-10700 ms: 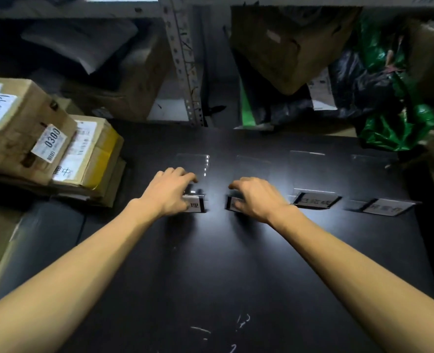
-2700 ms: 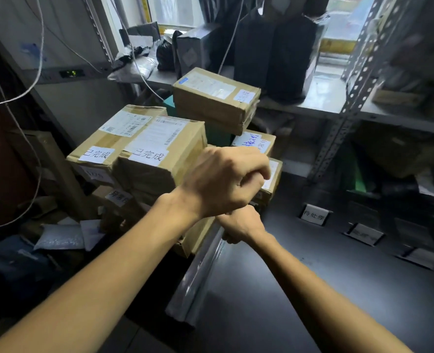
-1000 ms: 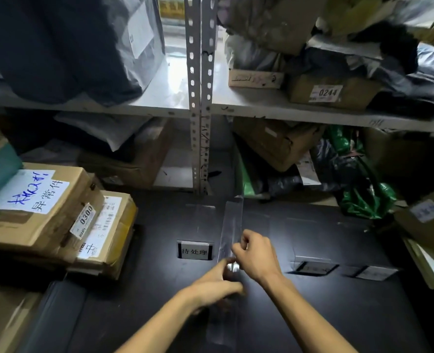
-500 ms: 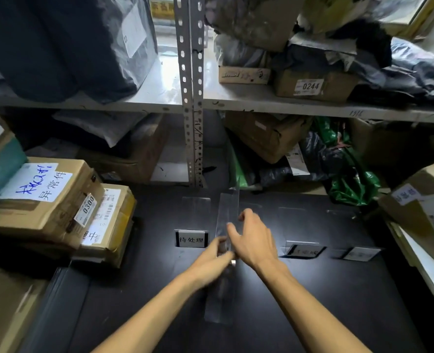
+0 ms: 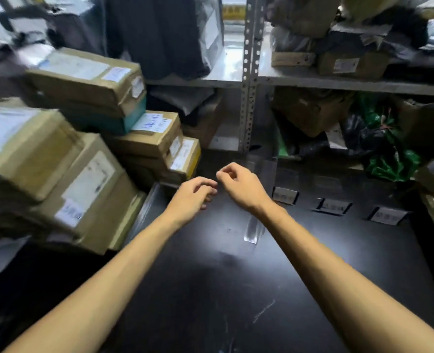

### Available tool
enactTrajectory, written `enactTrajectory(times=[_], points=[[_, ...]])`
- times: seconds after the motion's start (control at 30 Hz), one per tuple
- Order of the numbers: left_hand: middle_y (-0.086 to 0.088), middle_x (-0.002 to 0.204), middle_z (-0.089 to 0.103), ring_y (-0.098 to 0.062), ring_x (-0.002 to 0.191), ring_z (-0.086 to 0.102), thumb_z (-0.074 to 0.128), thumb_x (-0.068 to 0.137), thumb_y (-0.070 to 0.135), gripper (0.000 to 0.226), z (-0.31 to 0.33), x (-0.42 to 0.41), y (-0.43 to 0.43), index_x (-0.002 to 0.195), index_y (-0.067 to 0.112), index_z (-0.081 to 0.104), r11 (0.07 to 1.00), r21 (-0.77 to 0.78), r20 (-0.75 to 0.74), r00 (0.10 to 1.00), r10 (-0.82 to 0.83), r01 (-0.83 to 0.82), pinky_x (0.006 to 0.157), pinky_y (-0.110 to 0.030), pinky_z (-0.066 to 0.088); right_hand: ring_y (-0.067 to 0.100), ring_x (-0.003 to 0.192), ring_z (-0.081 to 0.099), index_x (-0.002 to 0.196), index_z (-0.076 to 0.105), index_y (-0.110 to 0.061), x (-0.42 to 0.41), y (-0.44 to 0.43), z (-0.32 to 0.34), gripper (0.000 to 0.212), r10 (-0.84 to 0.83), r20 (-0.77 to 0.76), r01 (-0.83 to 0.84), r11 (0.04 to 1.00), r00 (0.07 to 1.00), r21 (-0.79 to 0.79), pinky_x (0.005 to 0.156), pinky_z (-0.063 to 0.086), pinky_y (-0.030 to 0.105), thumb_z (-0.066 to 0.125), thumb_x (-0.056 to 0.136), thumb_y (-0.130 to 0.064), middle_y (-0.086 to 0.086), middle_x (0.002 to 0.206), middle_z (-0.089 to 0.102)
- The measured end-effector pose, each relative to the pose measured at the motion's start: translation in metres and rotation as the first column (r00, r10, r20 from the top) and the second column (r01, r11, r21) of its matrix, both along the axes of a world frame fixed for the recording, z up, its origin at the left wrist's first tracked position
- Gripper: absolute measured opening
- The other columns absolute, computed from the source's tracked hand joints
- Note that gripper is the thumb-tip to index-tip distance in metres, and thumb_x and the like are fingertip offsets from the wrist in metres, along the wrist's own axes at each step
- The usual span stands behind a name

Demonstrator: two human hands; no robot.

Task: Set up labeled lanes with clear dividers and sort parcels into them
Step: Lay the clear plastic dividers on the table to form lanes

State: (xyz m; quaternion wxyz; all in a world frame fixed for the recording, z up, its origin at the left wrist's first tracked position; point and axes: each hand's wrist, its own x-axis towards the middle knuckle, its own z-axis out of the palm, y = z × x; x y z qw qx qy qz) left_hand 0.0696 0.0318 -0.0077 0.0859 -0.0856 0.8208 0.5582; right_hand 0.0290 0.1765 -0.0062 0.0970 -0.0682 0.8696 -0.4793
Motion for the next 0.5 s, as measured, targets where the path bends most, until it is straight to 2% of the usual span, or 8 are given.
enactTrajectory(times=[0.07,0.13,0.23,0.33,0.4,0.5], points=[[0.004,0.088,0.069,-0.007,0.077,0.060,0.046,0.097,0.008,0.024,0.005,0.028,-0.028,0.099,0.020,0.066,0.998,-0.013,0.006,0.998,0.057,-0.057,0.064,-0.017,0.047,0.018,0.097,0.064,0.106,0.066,-0.021,0.019,-0.024,0.004,0.022,0.067,0.029,-0.069,0.996,0.997,0.052,0.086,0.051,0.034,0.054,0.097,-0.037,-0.005,0.098,0.068],[0.001,0.089,0.069,-0.011,0.080,0.060,0.046,0.097,0.004,0.024,0.007,0.049,-0.055,0.098,0.018,0.066,0.993,-0.039,-0.012,0.994,0.112,-0.113,0.065,-0.015,0.047,0.023,0.095,0.068,0.104,0.065,-0.020,0.033,-0.049,0.004,0.022,0.118,0.092,-0.125,0.989,0.989,0.075,0.089,0.056,0.044,0.054,0.096,-0.037,0.000,0.099,0.071],[-0.010,0.103,0.069,-0.019,0.096,0.062,0.050,0.094,-0.001,0.023,-0.005,0.072,-0.100,0.104,0.010,0.068,0.969,-0.181,-0.039,0.986,0.163,-0.168,0.084,-0.027,0.047,0.026,0.082,0.073,0.097,0.062,-0.019,0.055,-0.094,-0.009,0.018,0.186,0.177,-0.203,0.975,0.966,0.085,0.084,0.060,0.048,0.054,0.094,-0.035,0.006,0.092,0.073],[-0.012,0.118,0.065,-0.025,0.113,0.060,0.050,0.088,-0.007,0.035,-0.039,0.087,-0.139,0.117,0.006,0.064,0.927,-0.334,0.005,0.983,0.182,-0.170,0.103,-0.033,0.044,0.025,0.068,0.074,0.096,0.058,-0.016,0.069,-0.140,-0.037,0.019,0.191,0.234,-0.224,0.967,0.953,0.125,0.077,0.062,0.045,0.051,0.093,-0.034,0.007,0.084,0.073],[-0.011,0.127,0.059,-0.027,0.119,0.056,0.054,0.087,0.000,0.043,-0.068,0.093,-0.160,0.128,0.012,0.058,0.881,-0.454,0.069,0.980,0.185,-0.134,0.106,-0.036,0.041,0.027,0.068,0.074,0.097,0.055,-0.014,0.073,-0.170,-0.059,0.023,0.173,0.269,-0.222,0.962,0.947,0.161,0.076,0.062,0.044,0.051,0.093,-0.036,0.009,0.089,0.072],[-0.010,0.127,0.063,-0.030,0.120,0.058,0.056,0.090,0.013,0.040,-0.100,0.095,-0.180,0.130,0.018,0.056,0.882,-0.469,0.207,0.967,0.148,-0.035,0.099,-0.038,0.046,0.032,0.077,0.075,0.104,0.054,-0.010,0.075,-0.209,-0.088,0.035,0.140,0.297,-0.212,0.951,0.944,0.224,0.084,0.059,0.046,0.053,0.092,-0.044,0.013,0.095,0.074]])
